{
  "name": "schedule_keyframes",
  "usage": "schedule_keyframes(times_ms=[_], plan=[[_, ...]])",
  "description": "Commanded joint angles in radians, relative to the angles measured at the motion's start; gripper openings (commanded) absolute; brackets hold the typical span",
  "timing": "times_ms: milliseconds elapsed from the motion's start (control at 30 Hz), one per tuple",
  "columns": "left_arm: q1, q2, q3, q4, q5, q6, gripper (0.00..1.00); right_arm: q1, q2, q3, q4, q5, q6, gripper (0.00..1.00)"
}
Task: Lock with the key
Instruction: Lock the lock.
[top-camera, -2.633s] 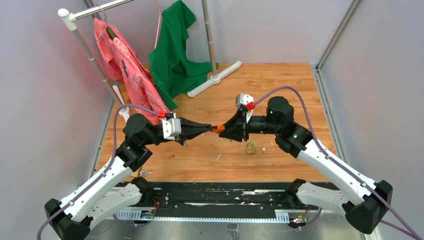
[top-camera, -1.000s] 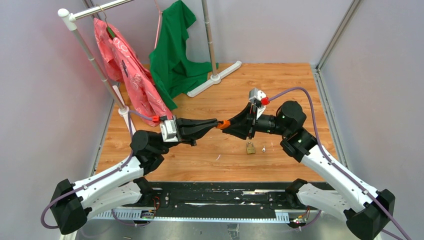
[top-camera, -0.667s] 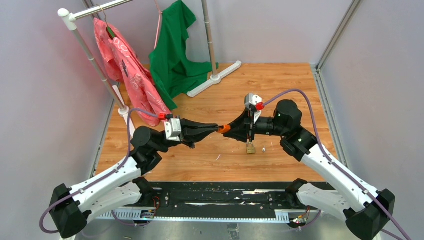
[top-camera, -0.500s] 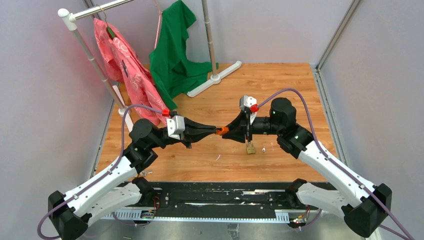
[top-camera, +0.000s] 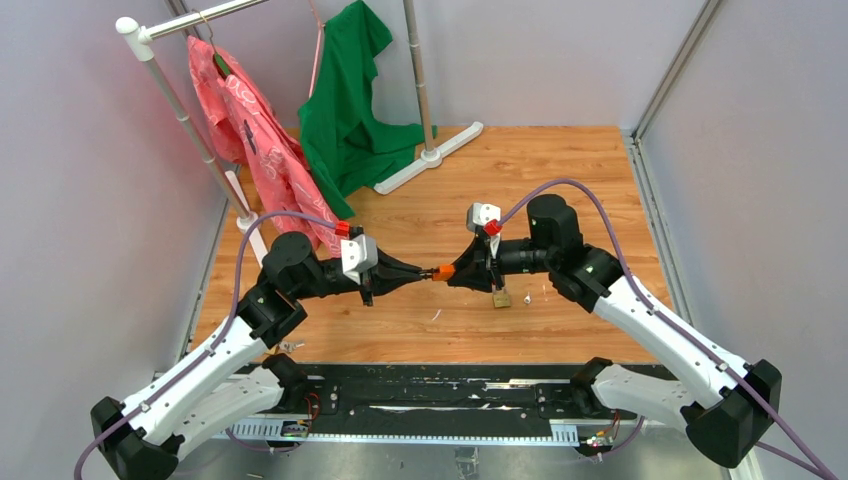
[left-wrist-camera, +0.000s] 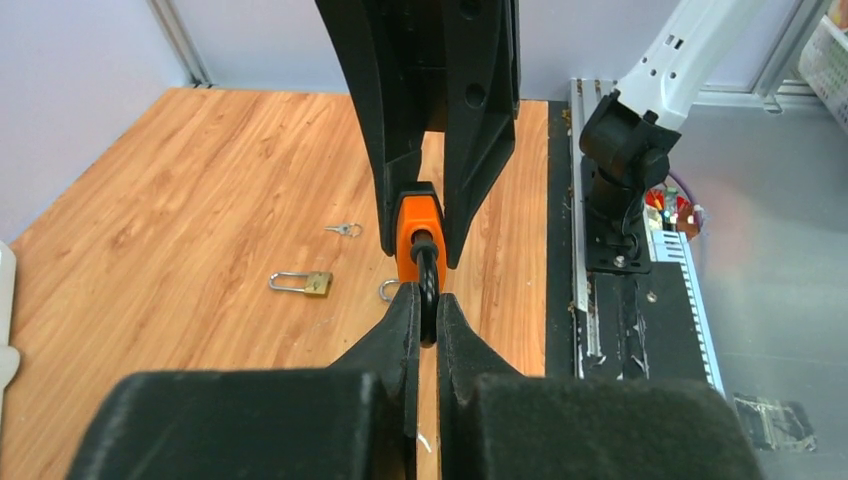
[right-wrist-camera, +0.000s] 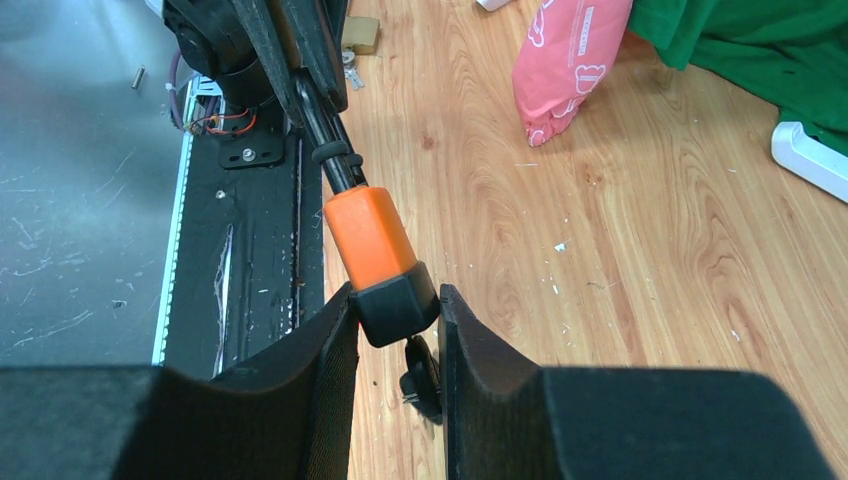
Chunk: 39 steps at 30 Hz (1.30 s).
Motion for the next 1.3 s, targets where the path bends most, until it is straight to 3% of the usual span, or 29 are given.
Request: schedule_keyframes(times_ms=[0,100,300,433,667,867,1000,1067,1267], plan=[[0.005,0.000,-0.037,-0.054,-0.021,-0.048,0.08,0.014,-0.011,0.053,0.073,0.015,-0.007,0.00],[0.005,-0.006,-0.027,-0.104,-0.058,-0.035,0.27,0.014,-0.001,0.059,0.038,0.032,-0.017,0.00],[0.005,-0.022,-0.012,-0.148,-0.108,-0.039,0.33,0.015,0.006,0.055,0.033,0.022,-0.003,0.00],[0.005,-0.020,0.028,-0.179,-0.082,0.010,0.49,0.018,0.015,0.077,-0.018,0.041,-0.031,0.00],[0.024,-0.004,0.124,-0.425,-0.146,0.178,0.67,0.022,0.020,0.091,-0.025,0.028,-0.041,0.00],[0.124,0.023,0.140,-0.367,-0.036,0.137,0.66,0.024,0.023,0.098,-0.025,0.004,-0.049,0.00],[0.125,0.063,0.125,-0.215,0.051,-0.014,0.55,0.026,0.018,0.106,-0.024,-0.007,-0.053,0.00],[0.124,0.078,0.110,-0.172,0.095,-0.084,0.54,0.028,0.012,0.103,-0.023,-0.002,-0.056,0.00],[0.122,0.087,0.105,-0.157,0.097,-0.111,0.53,0.028,0.014,0.104,-0.021,-0.002,-0.062,0.00]])
